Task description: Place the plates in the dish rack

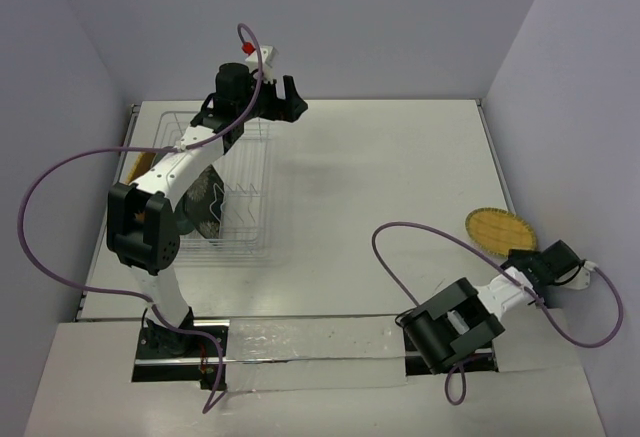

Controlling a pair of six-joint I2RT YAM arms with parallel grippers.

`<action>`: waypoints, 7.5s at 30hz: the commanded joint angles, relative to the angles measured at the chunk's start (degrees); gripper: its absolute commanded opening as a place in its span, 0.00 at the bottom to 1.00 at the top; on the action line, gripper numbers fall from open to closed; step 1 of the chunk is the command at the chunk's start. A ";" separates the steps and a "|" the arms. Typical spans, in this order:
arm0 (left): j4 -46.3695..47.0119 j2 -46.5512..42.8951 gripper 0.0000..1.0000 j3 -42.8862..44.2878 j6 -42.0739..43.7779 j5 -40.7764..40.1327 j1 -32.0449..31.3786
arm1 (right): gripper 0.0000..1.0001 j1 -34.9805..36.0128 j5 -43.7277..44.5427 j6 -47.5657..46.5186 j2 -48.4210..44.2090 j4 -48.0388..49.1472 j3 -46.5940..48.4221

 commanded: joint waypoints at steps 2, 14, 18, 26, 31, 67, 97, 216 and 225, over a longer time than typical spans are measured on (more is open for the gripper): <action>1.00 -1.32 0.99 2.98 1.23 2.74 0.29 | 0.00 1.18 -7.91 -6.30 -7.63 -3.97 2.02; 2.48 -2.88 0.99 0.16 0.08 20.27 -1.32 | 0.00 24.70 -15.85 -7.42 -13.45 0.02 10.94; 3.54 -1.72 0.99 -1.28 -0.91 25.52 -4.51 | 0.00 31.01 -23.99 -5.49 -9.05 7.18 11.16; 9.01 2.96 0.99 -0.75 -8.43 31.10 -9.24 | 0.00 46.16 -30.96 -1.21 0.78 22.95 13.40; 8.30 4.72 0.99 -1.46 -7.96 30.76 -11.58 | 0.00 50.25 -34.03 2.06 4.05 30.43 14.02; 0.97 -23.02 0.00 -15.19 -8.31 -12.38 -11.10 | 0.99 51.83 -25.75 -6.89 7.43 20.17 21.57; -24.08 -35.84 0.00 -27.80 7.31 -52.21 -5.60 | 1.00 51.07 -19.53 -11.35 22.35 12.62 26.65; -70.17 -32.73 0.50 -24.86 -42.10 -58.31 -16.44 | 1.00 51.16 -18.85 -10.31 25.46 11.82 26.90; -50.17 -43.47 0.99 -17.14 -29.45 -57.69 -17.99 | 1.00 51.25 -17.56 -12.61 19.45 11.91 25.87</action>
